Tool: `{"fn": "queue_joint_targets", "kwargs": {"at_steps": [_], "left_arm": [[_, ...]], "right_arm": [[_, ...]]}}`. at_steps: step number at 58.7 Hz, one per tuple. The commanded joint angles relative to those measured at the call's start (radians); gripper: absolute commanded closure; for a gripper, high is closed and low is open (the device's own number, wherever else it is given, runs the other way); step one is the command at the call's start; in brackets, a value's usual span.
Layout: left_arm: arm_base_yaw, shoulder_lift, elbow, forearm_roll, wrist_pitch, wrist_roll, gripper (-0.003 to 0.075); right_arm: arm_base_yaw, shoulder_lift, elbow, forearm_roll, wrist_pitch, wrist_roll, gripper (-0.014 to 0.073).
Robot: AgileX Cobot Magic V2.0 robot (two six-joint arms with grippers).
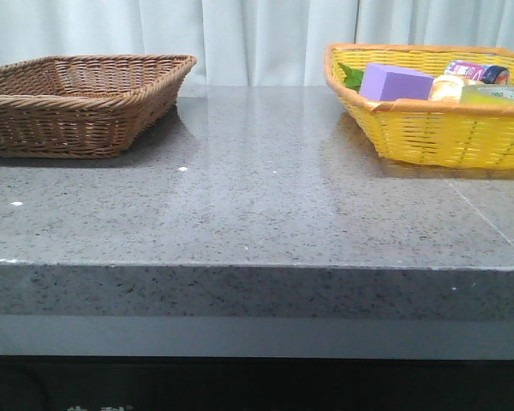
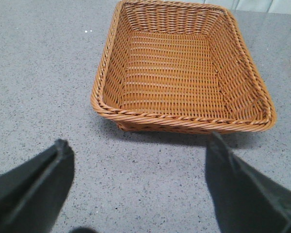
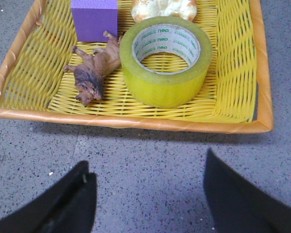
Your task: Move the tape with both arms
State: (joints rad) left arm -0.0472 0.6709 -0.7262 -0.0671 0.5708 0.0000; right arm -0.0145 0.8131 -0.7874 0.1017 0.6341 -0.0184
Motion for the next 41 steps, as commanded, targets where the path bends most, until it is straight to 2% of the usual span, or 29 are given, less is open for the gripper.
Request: {"fn": "queue_joint_targets", "kwargs": {"at_steps": [1,8,22,33,41], "left_arm": [[-0.005,0.013,-0.032,-0.003,-0.086,-0.007,0.0120],[-0.069,0.016,-0.032,-0.013,-0.113,-0.007,0.0122],[-0.357,0.016,-0.032,-0.013,-0.169,-0.007,0.0122],[-0.524,0.016,-0.032,-0.004,-0.183,-0.007,0.0122],[-0.588,0.016,-0.032,-0.002,-0.187,-0.007,0.0122]], "right_arm": [[0.001,-0.003,-0.044,-0.004,-0.046,-0.001,0.0051],[-0.032,0.017,-0.093,-0.004,-0.022,0.008,0.0081],[-0.139,0.219,-0.312,0.014,0.147,0.009,0.0095],[-0.146,0.404,-0.480,0.014,0.240,0.009,0.0095],[-0.146,0.532,-0.599,0.014,0.299,0.009,0.0095]]}}
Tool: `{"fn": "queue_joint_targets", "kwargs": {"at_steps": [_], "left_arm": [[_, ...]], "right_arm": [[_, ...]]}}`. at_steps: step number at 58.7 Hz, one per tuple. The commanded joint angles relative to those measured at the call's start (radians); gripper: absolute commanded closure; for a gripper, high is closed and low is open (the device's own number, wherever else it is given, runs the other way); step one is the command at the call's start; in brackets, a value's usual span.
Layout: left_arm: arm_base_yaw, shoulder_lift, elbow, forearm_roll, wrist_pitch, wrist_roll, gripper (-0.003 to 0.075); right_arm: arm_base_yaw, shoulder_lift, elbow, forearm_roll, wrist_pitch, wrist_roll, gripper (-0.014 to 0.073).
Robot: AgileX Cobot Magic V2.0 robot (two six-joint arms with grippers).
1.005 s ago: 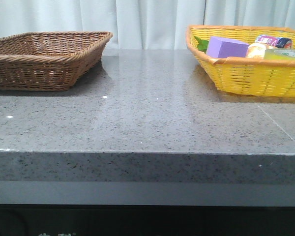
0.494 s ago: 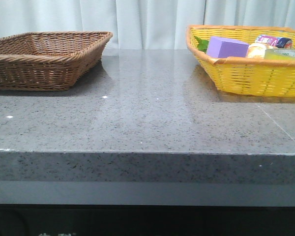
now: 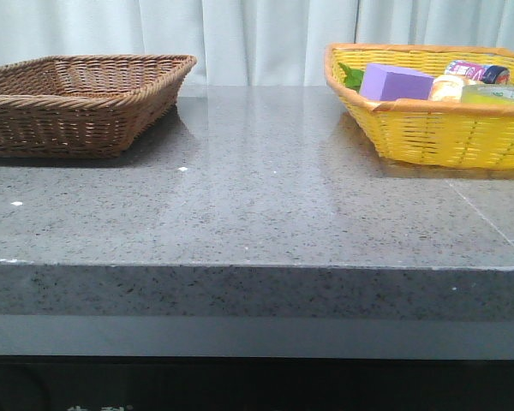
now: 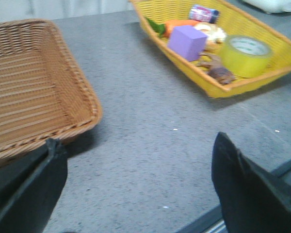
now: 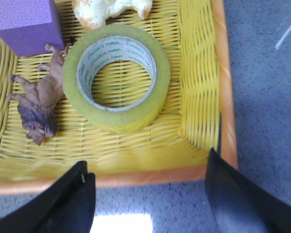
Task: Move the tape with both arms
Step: 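Reach the right gripper into the yellow basket and grasp the yellow tape roll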
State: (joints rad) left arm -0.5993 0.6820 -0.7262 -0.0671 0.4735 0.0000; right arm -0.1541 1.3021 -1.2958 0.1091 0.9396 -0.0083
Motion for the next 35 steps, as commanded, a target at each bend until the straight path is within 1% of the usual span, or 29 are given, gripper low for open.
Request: {"fn": "queue_joint_targets", "kwargs": {"at_steps": [1,16,28,35], "left_arm": [[-0.038,0.005,-0.032,-0.002,-0.090,-0.007,0.0122],[-0.048,0.005,-0.032,-0.002,-0.092,-0.007,0.0122],[-0.048,0.005,-0.032,-0.002,-0.092,-0.007,0.0122],[-0.048,0.005,-0.032,-0.002,-0.092,-0.007,0.0122]], "right_arm": [[-0.006,0.055,-0.103,0.007,-0.002,-0.002,0.0095],[-0.006,0.274,-0.315,0.007,0.102,-0.042,0.0095],[-0.006,0.413,-0.441,0.006,0.163,-0.090,0.0095],[-0.006,0.473,-0.497,0.006,0.175,-0.102,0.0095]]}}
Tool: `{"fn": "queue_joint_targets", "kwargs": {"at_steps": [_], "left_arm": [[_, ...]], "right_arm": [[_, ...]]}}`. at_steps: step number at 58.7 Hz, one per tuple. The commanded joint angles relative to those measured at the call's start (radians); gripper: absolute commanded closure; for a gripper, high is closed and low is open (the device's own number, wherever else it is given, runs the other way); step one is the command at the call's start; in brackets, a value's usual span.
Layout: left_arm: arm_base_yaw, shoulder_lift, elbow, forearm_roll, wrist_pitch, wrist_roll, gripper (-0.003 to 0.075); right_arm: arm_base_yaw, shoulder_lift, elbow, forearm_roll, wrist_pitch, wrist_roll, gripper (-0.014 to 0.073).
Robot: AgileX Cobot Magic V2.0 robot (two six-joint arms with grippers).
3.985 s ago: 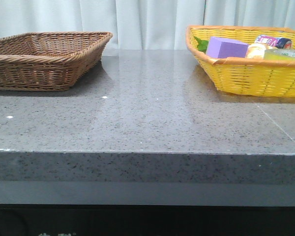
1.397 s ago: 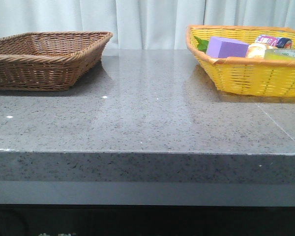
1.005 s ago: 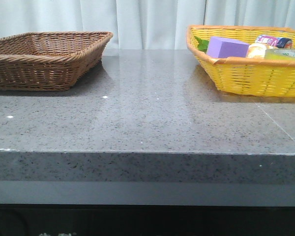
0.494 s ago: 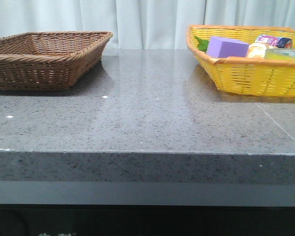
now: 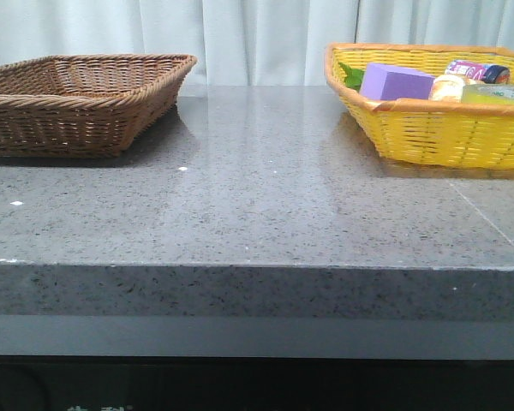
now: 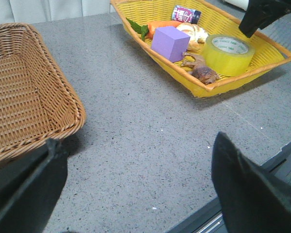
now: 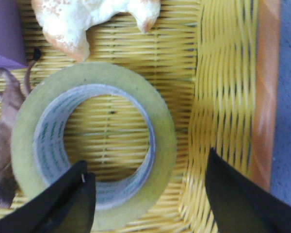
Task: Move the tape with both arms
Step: 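Reach the right gripper into the yellow basket and grasp the yellow tape roll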
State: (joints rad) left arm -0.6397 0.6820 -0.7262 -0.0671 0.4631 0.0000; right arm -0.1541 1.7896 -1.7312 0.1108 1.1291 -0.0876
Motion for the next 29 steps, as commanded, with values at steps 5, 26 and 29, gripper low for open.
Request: {"fn": "queue_joint_targets", "kwargs": {"at_steps": [5,26,29], "left_arm": [[-0.008,0.005,-0.032,-0.002,-0.081,-0.007,0.0122],[-0.008,0.005,-0.032,-0.002,-0.081,-0.007,0.0122],[-0.008,0.005,-0.032,-0.002,-0.080,-0.007,0.0122]], "right_arm": [[-0.006,0.023,-0.087,0.004,-0.015,-0.029,0.0095],[-0.006,0.118,-0.103,0.013,-0.058,-0.055,0.0106],[-0.006,0.126,-0.103,0.026,-0.060,-0.062,0.0135]]}}
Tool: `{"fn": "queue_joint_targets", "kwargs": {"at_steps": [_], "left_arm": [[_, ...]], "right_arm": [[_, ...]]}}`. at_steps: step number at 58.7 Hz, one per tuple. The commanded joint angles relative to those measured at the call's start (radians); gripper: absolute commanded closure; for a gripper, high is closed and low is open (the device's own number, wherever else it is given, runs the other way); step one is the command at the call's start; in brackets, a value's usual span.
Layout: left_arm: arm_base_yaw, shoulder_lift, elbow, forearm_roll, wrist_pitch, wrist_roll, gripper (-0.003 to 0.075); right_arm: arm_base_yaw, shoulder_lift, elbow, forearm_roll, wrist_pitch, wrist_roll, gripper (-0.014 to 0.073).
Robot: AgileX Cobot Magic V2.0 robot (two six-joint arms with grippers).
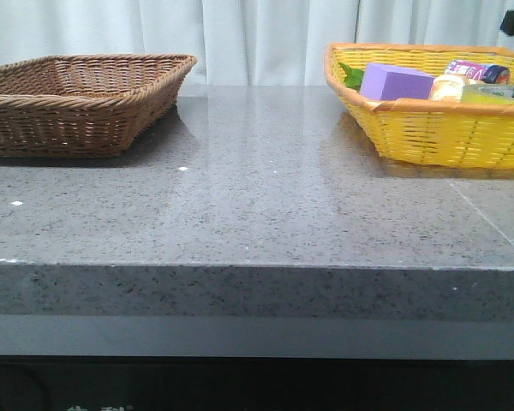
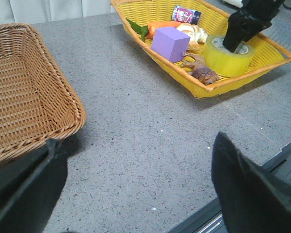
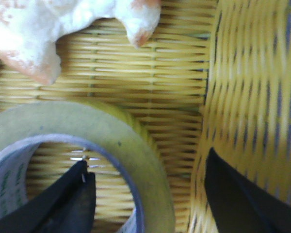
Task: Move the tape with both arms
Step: 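Reach the right gripper into the yellow basket and grasp the yellow tape roll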
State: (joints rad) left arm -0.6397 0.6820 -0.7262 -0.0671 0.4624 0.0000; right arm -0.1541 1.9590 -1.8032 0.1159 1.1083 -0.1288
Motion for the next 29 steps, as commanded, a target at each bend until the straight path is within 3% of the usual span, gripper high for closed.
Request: {"fn": "queue_joint_targets", "kwargs": {"at_steps": [1,18,29], "left_arm": [[-0.008,0.005,-0.032,-0.002,-0.079,-0.007,0.0122],[-0.008,0.005,-0.032,-0.002,-0.079,-0.007,0.0122],[-0.008,0.005,-0.032,-0.002,-0.079,-0.007,0.0122]], "right_arm": [[-0.006,-0.042,-0.031,0.024,-0.041,-0.024,0.0153],[-0.006,-0.035,-0.031,0.044,-0.035,-0.038,0.0449],[-0.006,-0.048,-0.031,0.044,0.002,-0.038,0.0488]]}}
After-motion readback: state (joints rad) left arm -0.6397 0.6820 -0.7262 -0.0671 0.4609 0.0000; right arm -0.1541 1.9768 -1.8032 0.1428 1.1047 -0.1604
